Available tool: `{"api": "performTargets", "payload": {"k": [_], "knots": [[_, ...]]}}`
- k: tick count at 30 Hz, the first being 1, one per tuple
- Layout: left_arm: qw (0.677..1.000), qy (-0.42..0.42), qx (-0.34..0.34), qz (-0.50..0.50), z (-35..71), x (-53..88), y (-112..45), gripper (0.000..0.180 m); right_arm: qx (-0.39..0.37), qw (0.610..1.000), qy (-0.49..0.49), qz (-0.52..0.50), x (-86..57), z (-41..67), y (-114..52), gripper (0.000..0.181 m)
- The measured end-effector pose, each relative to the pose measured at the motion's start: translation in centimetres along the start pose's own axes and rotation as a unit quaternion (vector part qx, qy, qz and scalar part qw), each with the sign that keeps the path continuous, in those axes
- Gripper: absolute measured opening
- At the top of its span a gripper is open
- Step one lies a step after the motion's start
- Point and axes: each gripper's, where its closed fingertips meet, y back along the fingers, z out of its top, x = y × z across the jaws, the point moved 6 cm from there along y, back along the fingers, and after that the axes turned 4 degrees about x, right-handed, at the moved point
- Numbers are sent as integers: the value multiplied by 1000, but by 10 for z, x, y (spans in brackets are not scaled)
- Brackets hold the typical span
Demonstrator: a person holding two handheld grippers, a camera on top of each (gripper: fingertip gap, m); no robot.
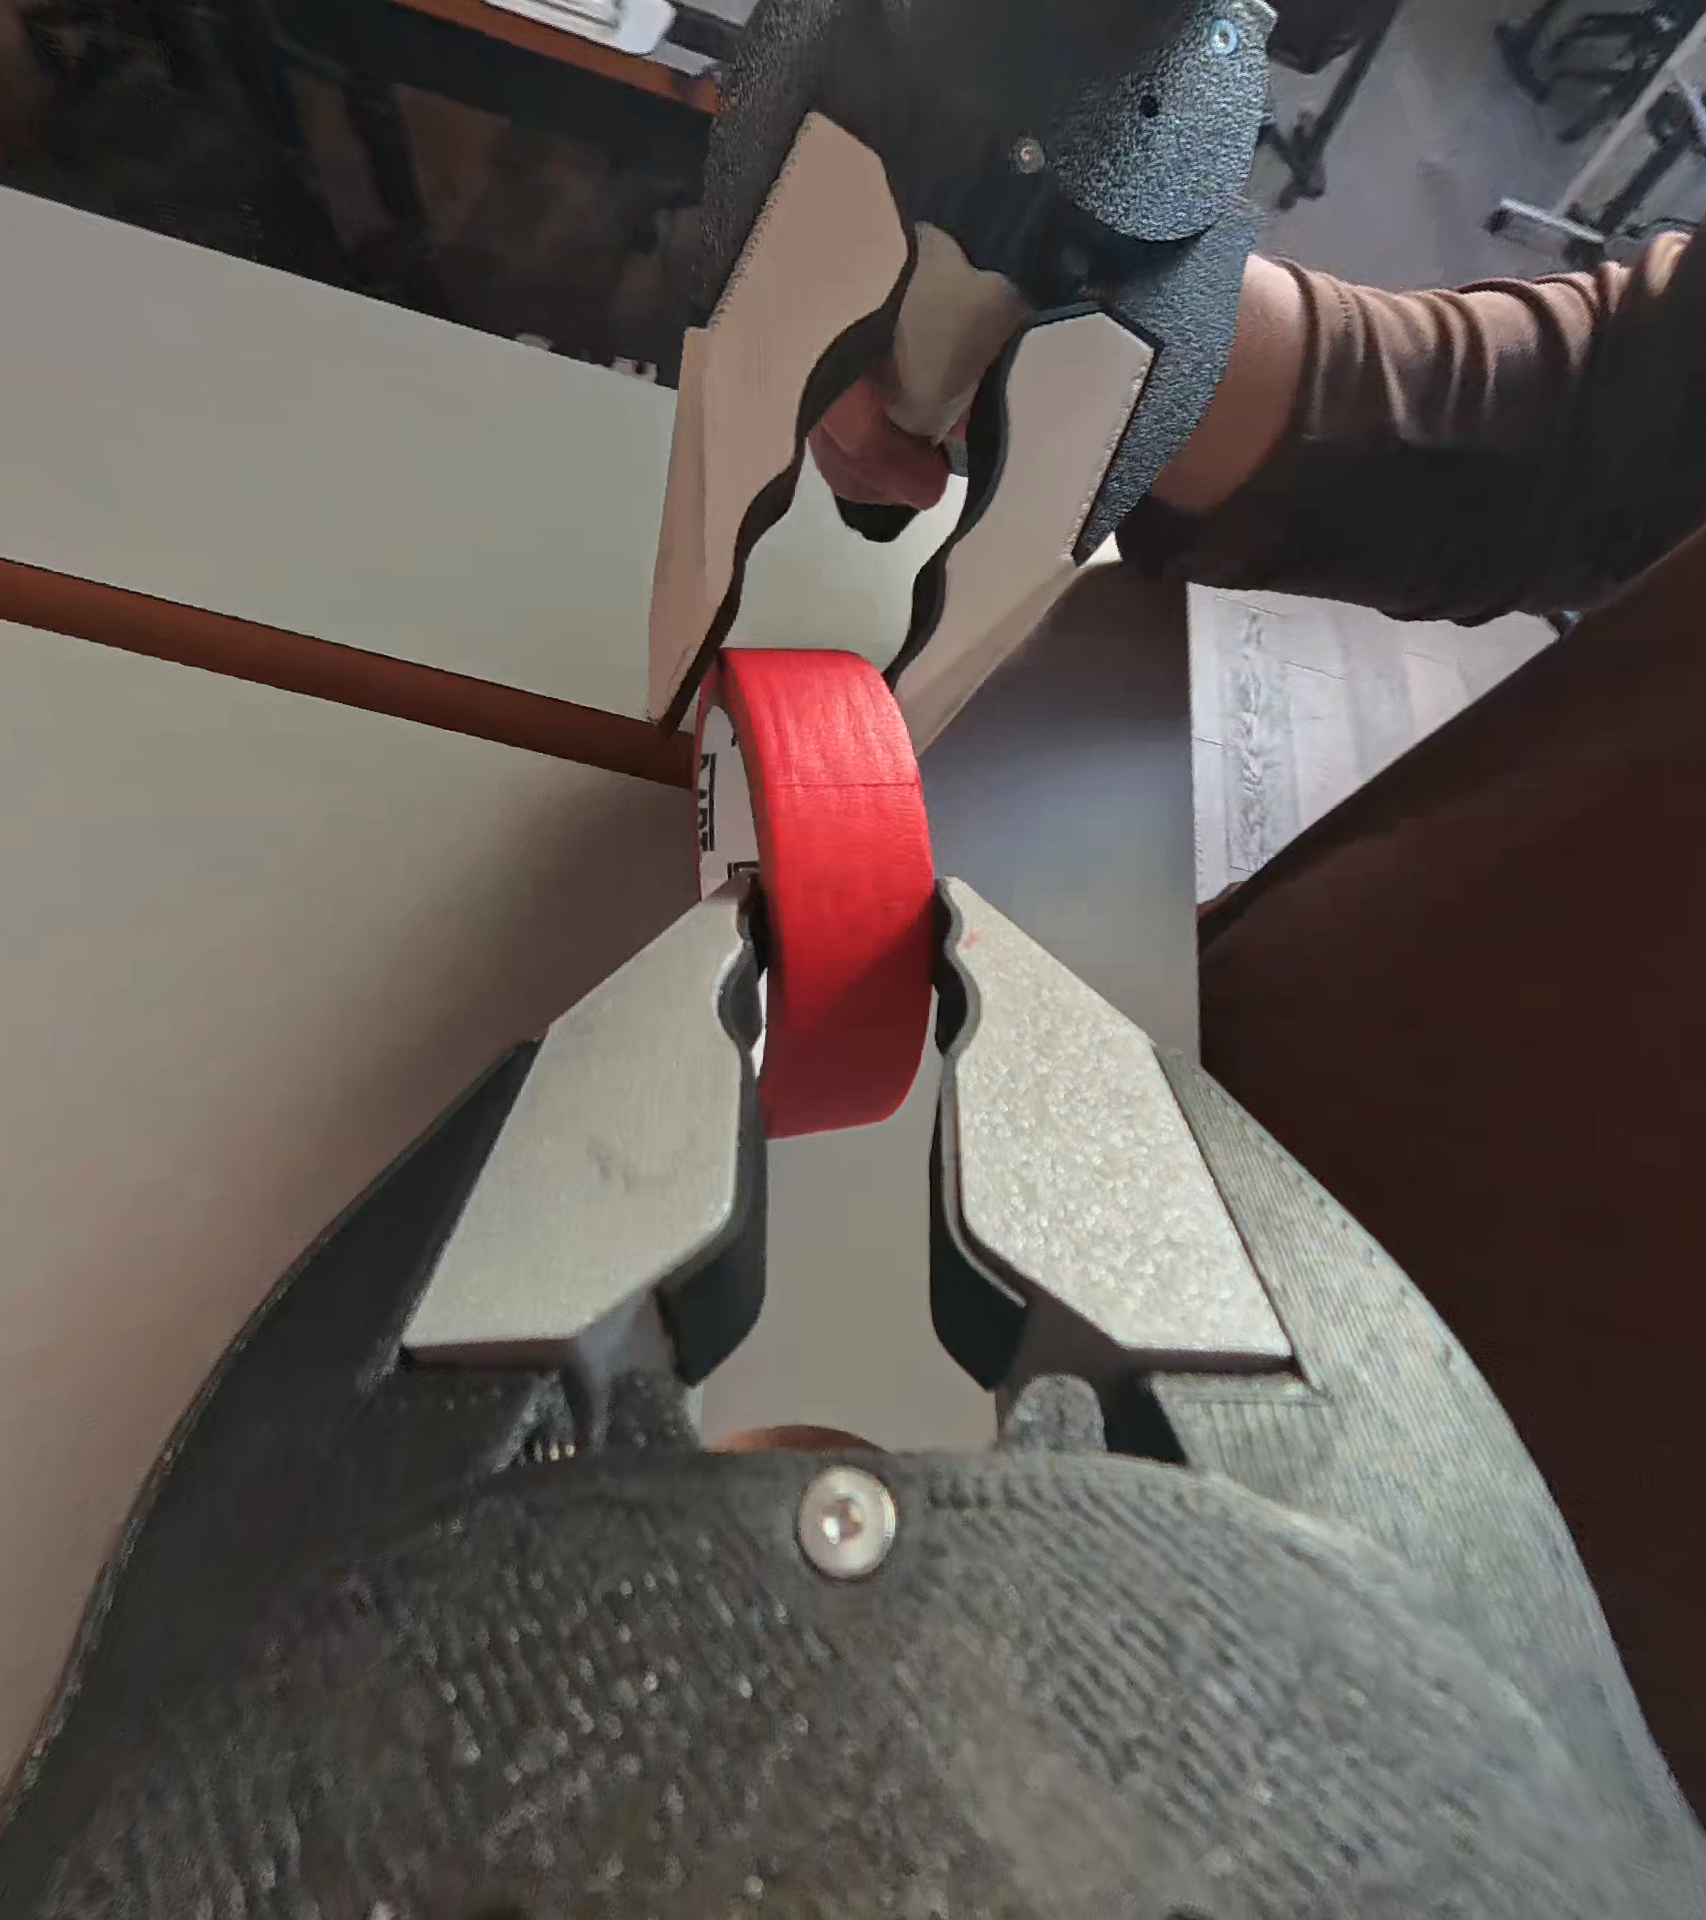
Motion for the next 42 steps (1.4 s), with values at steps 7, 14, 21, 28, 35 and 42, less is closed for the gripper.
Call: {"api": "performTargets", "payload": {"k": [7,14,21,28,35,42], "knots": [[995,64,20,69,18,19,-31,28,-42,997,-70,11,-35,-37,28,27],[997,51,59,25,26,26,-34,29,-100,994,-21,28,-33,-19,50,22],[997,22,24,-63,16,31,-18,31,-16,999,-9,-49,-13,5,29,17],[983,31,-40,-178,1,24,1,29,68,985,-66,-141,22,27,19,13],[976,15,-17,-216,-9,8,-5,28,130,964,-124,-197,58,26,17,12],[981,8,-9,-192,-7,2,-8,31,114,967,-122,-192,58,28,18,11]]}}
